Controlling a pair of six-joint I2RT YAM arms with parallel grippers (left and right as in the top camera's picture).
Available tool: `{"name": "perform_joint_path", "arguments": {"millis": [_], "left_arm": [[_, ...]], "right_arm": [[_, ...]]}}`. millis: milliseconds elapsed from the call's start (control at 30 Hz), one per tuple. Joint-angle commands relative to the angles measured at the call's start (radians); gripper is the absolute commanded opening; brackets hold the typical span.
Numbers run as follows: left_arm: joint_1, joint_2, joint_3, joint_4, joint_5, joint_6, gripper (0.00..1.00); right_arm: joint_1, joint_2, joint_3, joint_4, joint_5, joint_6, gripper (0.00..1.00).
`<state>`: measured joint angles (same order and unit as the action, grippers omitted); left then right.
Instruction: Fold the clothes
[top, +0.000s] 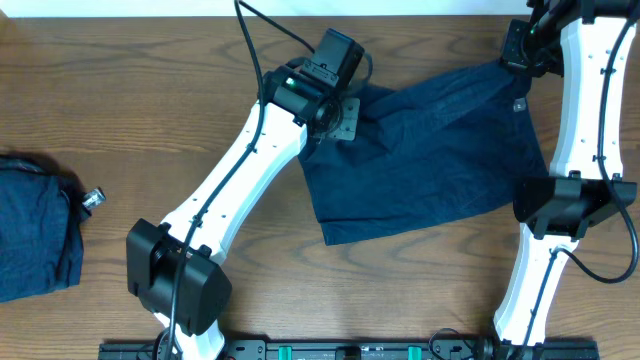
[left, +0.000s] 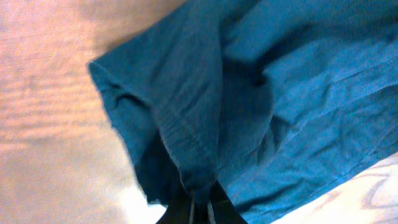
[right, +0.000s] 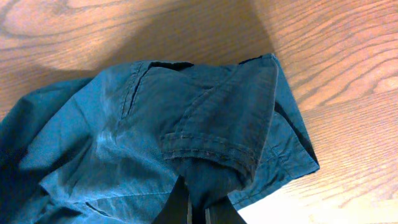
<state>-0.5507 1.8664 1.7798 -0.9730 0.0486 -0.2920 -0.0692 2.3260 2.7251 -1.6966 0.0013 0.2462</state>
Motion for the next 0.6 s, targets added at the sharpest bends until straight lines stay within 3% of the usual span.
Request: {"name": "perform_joint_path", "arguments": {"millis": [0,567], "left_arm": [[0.019,0.003,-0.013,-0.023,-0.042,-0.024,0.06],[0.024,0.004,-0.08,-0.027,-0.041,-0.024,0.06]], "right_arm": [[-0.037,0.003,0.008,-0.002,0.025,-0.019,0.01],[-0.146,0.002,0.008,-0.002,-0.08,-0.07,0.01]]}}
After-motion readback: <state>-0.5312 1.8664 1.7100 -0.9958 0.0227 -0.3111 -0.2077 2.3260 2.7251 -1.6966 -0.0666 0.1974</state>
